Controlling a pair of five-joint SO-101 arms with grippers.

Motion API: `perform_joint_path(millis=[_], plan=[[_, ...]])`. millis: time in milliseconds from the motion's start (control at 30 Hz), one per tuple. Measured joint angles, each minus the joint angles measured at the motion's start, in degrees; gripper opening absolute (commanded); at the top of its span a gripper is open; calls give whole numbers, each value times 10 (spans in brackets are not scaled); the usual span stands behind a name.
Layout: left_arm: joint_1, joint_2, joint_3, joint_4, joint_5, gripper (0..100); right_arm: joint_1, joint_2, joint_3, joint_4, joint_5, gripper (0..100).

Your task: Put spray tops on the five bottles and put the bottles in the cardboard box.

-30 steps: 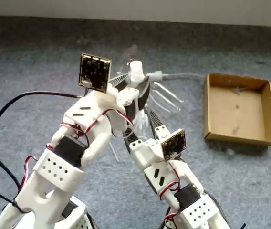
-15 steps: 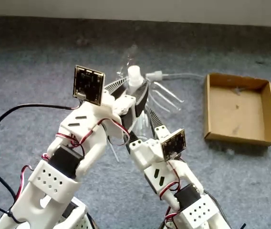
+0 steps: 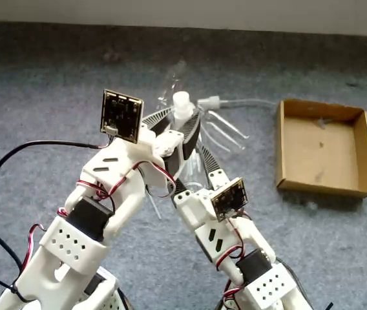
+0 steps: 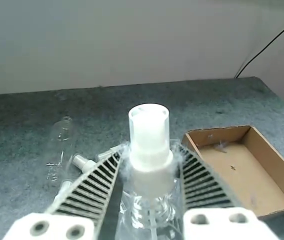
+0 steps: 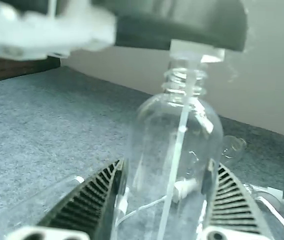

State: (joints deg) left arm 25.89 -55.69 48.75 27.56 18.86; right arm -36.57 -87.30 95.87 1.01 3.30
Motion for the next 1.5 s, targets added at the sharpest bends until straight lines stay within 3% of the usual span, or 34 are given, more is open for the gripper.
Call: perform_joint_path(millis=[500, 767, 1500], plan=[[1, -6, -1, 25, 2, 4, 0, -55, 0, 5, 0, 202], [2, -14, -1, 59, 3, 4, -3, -151, 0, 121, 2, 202], [24, -17, 25, 115, 1, 4, -4, -154, 0, 127, 3, 202]])
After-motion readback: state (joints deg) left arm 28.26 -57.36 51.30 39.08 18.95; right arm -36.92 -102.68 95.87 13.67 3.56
